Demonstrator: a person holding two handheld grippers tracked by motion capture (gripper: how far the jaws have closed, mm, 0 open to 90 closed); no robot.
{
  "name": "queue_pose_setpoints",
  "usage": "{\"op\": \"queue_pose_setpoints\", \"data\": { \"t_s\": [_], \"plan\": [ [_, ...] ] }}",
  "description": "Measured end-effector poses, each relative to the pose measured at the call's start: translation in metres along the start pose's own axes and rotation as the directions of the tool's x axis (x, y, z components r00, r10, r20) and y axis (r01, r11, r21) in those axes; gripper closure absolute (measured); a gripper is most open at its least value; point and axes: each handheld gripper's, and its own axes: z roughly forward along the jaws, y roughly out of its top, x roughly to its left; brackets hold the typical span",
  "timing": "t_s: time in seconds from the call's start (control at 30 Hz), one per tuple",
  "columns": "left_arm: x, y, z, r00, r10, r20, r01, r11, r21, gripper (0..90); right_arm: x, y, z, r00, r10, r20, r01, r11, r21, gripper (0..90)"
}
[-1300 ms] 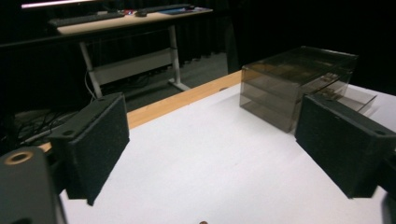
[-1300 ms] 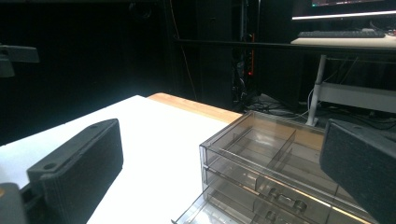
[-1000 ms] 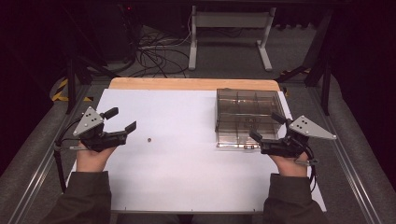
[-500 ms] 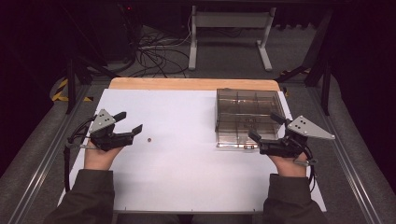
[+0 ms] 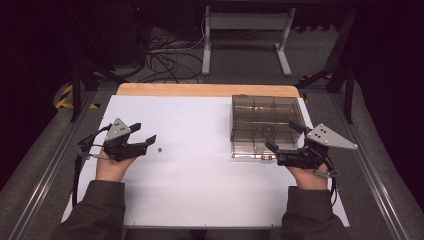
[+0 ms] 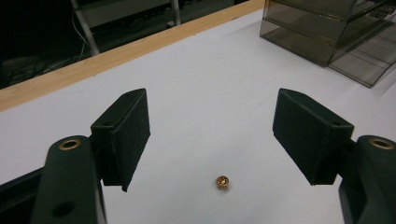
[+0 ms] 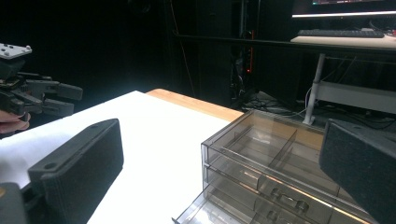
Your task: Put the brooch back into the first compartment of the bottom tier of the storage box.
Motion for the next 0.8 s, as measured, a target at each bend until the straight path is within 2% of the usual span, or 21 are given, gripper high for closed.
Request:
{"op": "queue_pose_setpoints", "data": {
  "t_s": [0.17, 0.43, 0.5, 0.8],
  "plan": [
    [0.001, -0.003, 0.008, 0.9999, -0.013, 0.000, 0.013, 0.9996, 0.024, 28.7, 0.000, 0.001, 0.000, 1.0000, -0.003, 0.002, 0.003, 1.000, 0.001, 0.5],
    [0.004, -0.006, 0.017, 0.9999, -0.014, -0.002, 0.014, 0.9986, 0.052, 31.7, 0.001, 0.000, 0.001, 1.0000, -0.006, 0.002, 0.006, 1.000, 0.010, 0.5],
    [0.005, -0.008, 0.021, 1.0000, -0.009, -0.002, 0.009, 0.9974, 0.071, 32.4, 0.001, 0.000, 0.001, 1.0000, -0.008, 0.003, 0.008, 1.000, 0.012, 0.5],
    [0.007, -0.012, 0.030, 0.9997, -0.023, 0.001, 0.022, 0.9952, 0.096, 35.1, 0.001, 0.000, 0.001, 1.0000, -0.005, 0.001, 0.005, 1.000, 0.014, 1.0]
  ]
}}
